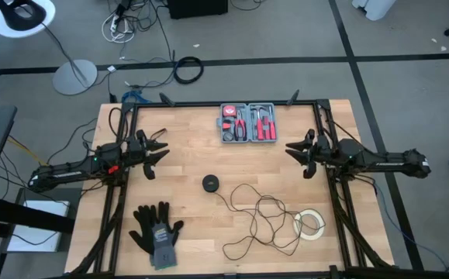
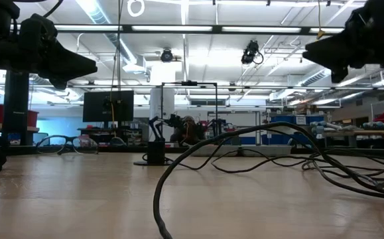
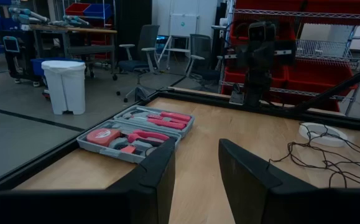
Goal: Coil cords
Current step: Coil the black wire onto the black spool
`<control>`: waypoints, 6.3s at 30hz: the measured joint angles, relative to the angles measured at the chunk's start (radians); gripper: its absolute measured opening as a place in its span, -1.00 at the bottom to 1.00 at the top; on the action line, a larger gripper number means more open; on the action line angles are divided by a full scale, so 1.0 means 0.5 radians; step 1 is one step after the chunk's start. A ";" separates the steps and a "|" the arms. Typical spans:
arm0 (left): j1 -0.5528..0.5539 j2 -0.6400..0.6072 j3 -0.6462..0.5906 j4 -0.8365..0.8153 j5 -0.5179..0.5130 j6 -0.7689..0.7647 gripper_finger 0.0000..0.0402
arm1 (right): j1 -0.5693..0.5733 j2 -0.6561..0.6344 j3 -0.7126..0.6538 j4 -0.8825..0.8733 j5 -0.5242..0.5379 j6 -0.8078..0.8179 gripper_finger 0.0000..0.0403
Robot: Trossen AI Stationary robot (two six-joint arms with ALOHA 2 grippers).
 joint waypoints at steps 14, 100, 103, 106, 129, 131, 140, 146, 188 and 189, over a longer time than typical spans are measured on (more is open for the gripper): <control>-0.001 0.000 0.000 -0.001 0.000 0.001 -0.36 | -0.036 1.399 0.742 -0.249 0.108 0.231 -0.23; 0.000 0.053 0.002 0.485 0.071 -0.304 -0.36 | 0.337 2.785 1.478 0.233 -0.180 0.218 -0.99; -0.002 0.190 0.002 0.506 0.124 -0.416 -0.36 | 0.346 2.779 1.476 0.319 -0.182 0.111 -0.99; -0.002 0.406 0.002 0.664 0.123 -0.435 -0.36 | 0.342 2.779 1.476 0.376 -0.214 0.090 -0.99; -0.040 2.385 0.691 1.615 0.629 -0.206 -0.36 | 0.286 2.784 1.476 0.539 -0.332 -0.377 -0.99; -0.040 2.498 0.762 1.618 0.704 -0.207 -0.36 | 0.287 2.784 1.476 0.539 -0.333 -0.371 -0.99; -0.040 2.839 0.911 1.614 0.771 -0.058 -0.36 | 0.288 2.785 1.476 0.536 -0.321 -0.368 -0.99; -0.040 2.852 0.911 1.630 0.779 -0.050 -0.36 | 0.288 2.785 1.477 0.457 -0.275 -0.367 -0.99; -0.040 2.849 0.912 1.765 0.787 -0.269 -0.36 | 0.285 2.786 1.477 0.601 -0.158 -0.420 -0.99; -0.041 2.849 0.912 1.767 0.787 -0.269 -0.36 | 0.285 2.786 1.477 0.605 -0.158 -0.420 -0.99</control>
